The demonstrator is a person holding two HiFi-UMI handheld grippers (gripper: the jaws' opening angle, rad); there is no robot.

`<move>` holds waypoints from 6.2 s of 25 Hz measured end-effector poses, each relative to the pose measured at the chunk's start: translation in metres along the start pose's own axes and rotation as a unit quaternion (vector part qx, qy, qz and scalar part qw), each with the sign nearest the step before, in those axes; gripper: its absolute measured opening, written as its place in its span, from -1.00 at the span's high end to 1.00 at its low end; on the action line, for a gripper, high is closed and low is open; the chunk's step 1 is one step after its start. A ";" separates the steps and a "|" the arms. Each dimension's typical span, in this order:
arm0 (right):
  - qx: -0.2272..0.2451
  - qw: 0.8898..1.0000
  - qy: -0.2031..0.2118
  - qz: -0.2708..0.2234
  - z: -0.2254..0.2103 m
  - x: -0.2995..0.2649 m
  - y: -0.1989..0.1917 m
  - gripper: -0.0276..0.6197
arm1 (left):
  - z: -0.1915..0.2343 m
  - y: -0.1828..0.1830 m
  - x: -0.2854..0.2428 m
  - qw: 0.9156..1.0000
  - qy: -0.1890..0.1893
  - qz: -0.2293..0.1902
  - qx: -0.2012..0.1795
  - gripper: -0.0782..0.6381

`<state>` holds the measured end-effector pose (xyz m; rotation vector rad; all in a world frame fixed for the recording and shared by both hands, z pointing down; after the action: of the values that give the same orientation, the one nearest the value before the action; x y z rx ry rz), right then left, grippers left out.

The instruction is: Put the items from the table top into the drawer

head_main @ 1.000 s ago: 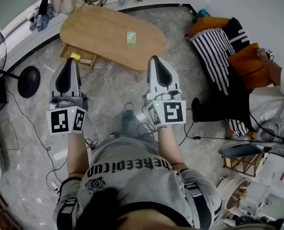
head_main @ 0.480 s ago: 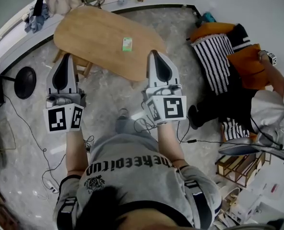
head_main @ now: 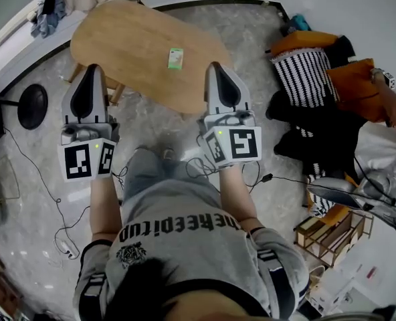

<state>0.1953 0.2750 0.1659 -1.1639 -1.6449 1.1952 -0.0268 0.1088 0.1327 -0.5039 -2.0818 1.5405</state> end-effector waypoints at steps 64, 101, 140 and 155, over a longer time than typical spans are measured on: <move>-0.220 0.867 -0.248 0.371 -0.180 -0.239 -0.425 0.14 | 0.075 -0.280 -0.298 0.981 -0.173 0.074 0.040 0.75; -0.197 0.863 -0.224 0.407 -0.175 -0.259 -0.467 -0.13 | 0.093 -0.318 -0.280 0.979 -0.180 0.088 0.034 0.75; -0.119 0.888 0.188 0.402 0.042 -0.311 -0.370 -0.14 | 0.164 -0.224 -0.066 0.986 0.135 0.097 -0.014 0.75; -0.040 0.829 0.260 0.494 0.128 -0.305 -0.462 -0.14 | 0.198 -0.240 0.028 0.966 0.231 0.116 -0.018 0.75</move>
<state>0.0559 -0.1142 0.5562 -2.2894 -0.6238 1.1953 -0.1660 -0.0984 0.3200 -1.0428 -1.7354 1.3440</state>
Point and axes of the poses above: the fingertips, and each gripper's own axes: x backward along the fingers, z to its left, y out of its top, the point moved 9 cm from there along x, backward along the fingers, and after that the axes turned 14 degrees about -x, right-handed, at the moved point
